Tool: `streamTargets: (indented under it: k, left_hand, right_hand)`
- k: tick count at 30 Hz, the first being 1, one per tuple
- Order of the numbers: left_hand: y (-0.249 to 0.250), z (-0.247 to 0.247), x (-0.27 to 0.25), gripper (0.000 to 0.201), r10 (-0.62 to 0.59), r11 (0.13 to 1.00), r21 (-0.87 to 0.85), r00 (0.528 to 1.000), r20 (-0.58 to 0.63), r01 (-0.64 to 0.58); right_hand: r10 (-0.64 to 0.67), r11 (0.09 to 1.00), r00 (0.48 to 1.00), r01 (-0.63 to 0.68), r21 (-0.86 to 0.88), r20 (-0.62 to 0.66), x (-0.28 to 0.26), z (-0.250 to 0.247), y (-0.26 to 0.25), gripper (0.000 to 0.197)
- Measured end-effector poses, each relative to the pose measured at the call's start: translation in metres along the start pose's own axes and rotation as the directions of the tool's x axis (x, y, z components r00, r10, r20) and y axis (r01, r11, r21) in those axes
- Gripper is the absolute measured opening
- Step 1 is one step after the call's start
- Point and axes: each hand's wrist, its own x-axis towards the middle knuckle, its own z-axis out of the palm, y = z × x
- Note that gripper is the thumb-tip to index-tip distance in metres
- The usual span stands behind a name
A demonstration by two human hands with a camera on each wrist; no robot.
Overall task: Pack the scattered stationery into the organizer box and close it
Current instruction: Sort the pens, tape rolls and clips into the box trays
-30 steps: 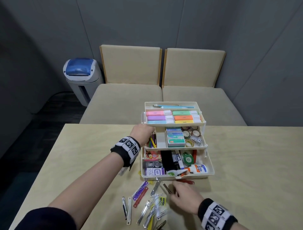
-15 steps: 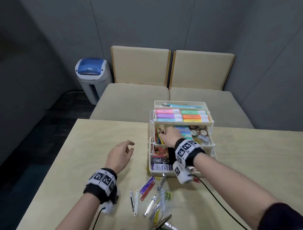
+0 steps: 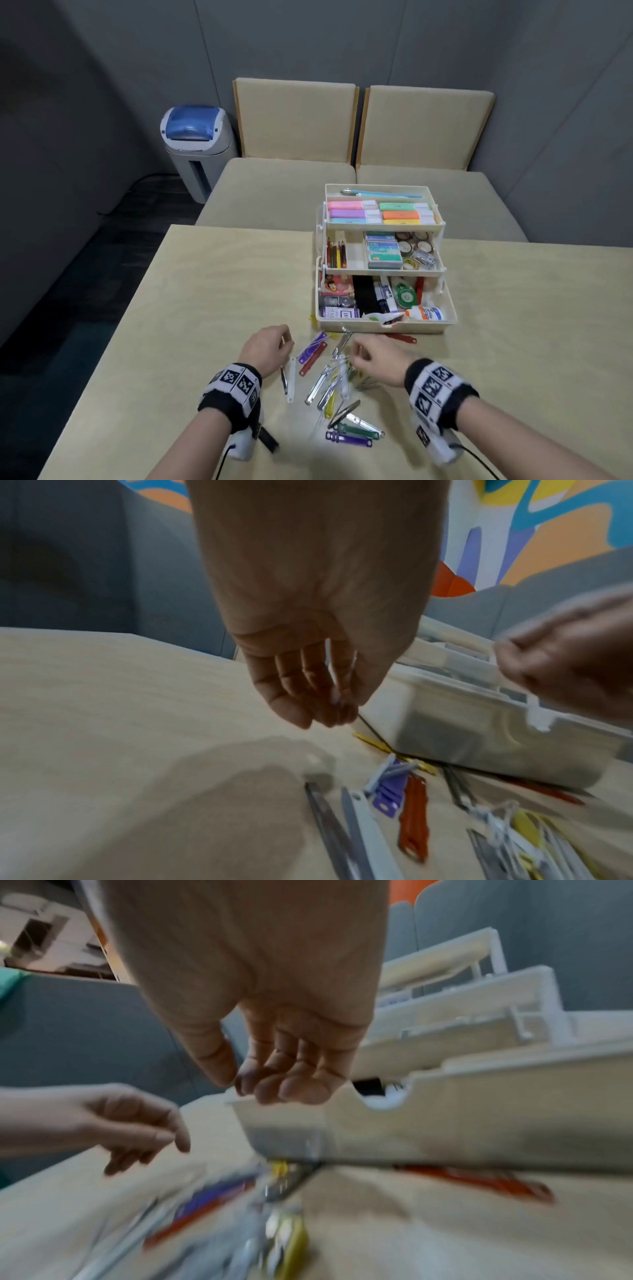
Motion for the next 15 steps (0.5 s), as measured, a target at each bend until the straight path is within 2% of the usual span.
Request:
streamTargets:
  k: [3,6,8,11,13,15]
  left_hand:
    - [0.001,-0.002,-0.013,0.025,-0.100,0.980,0.189,0.983,0.155,0.070]
    - [-0.002,-0.005,-0.032,0.046,-0.232,0.925,0.363,0.921,0.311,0.111]
    - [-0.005,0.000,-0.046,0.049,-0.299,0.915,0.380,0.858,0.417,0.135]
    - [-0.007,0.012,-0.061,0.058,-0.337,0.915,0.376,0.786,0.519,0.144]
    - [-0.003,0.019,-0.067,0.063,-0.335,0.922,0.360,0.768,0.546,0.147]
    - [0.003,0.021,-0.071,0.060,-0.324,0.929,0.334,0.787,0.525,0.159]
  right_hand:
    - [-0.001,0.995,1.000,0.002,-0.096,0.010,-0.017,0.037,0.015,0.007]
    - [0.032,0.993,0.999,-0.032,-0.111,-0.007,-0.023,0.052,0.023,0.010]
    - [0.041,0.994,0.999,-0.042,-0.097,-0.014,-0.024,0.053,0.024,0.009]
    - [0.005,0.995,0.999,-0.008,-0.098,-0.032,-0.026,0.055,0.021,0.011]
    - [-0.032,0.994,0.999,0.031,-0.109,-0.014,-0.029,0.056,0.017,0.016]
    - [-0.069,0.989,0.997,0.071,-0.127,0.024,-0.032,0.060,0.014,0.021]
